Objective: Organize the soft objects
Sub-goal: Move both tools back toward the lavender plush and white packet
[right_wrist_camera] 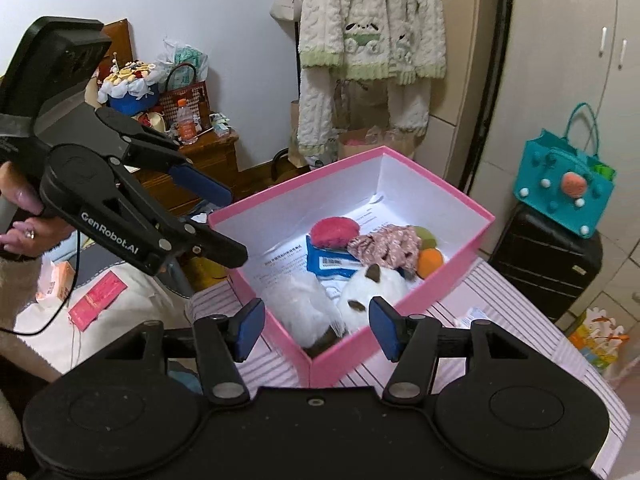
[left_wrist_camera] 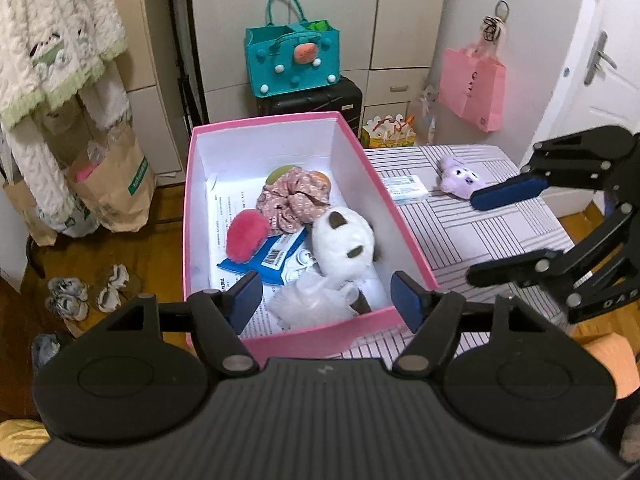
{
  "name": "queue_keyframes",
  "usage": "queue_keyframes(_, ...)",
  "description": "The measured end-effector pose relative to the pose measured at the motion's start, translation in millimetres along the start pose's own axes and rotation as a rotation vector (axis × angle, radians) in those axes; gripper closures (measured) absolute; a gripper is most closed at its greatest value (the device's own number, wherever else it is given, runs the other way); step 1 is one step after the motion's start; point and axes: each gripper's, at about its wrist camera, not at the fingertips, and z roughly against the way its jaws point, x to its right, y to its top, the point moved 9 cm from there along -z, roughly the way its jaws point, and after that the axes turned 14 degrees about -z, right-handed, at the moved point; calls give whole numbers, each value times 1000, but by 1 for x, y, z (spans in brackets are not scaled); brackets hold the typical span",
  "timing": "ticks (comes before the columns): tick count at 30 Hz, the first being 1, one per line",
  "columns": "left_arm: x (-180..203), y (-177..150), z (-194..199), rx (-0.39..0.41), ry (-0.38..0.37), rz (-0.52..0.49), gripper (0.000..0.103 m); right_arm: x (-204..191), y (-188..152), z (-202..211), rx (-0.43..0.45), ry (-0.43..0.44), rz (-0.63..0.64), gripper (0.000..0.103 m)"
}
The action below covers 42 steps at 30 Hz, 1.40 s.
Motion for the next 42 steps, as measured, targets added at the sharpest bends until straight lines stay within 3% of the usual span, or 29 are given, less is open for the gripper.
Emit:
queue_keyframes(17,76,16,26,1,-18,-137,28,28,-35,75,78,-71,-1,32)
queue_keyframes(21,96,26,21,8,-35,-159,27,42,-45,85,96,-76,-23,26)
queue_keyframes(32,147,58,-21,-1,-107,-202,25,109,-72,93,136,-126,-120,21)
queue_keyframes(42,171,93,-71,108,-141,-119,15,186,-88,67,208,-167,-194,19)
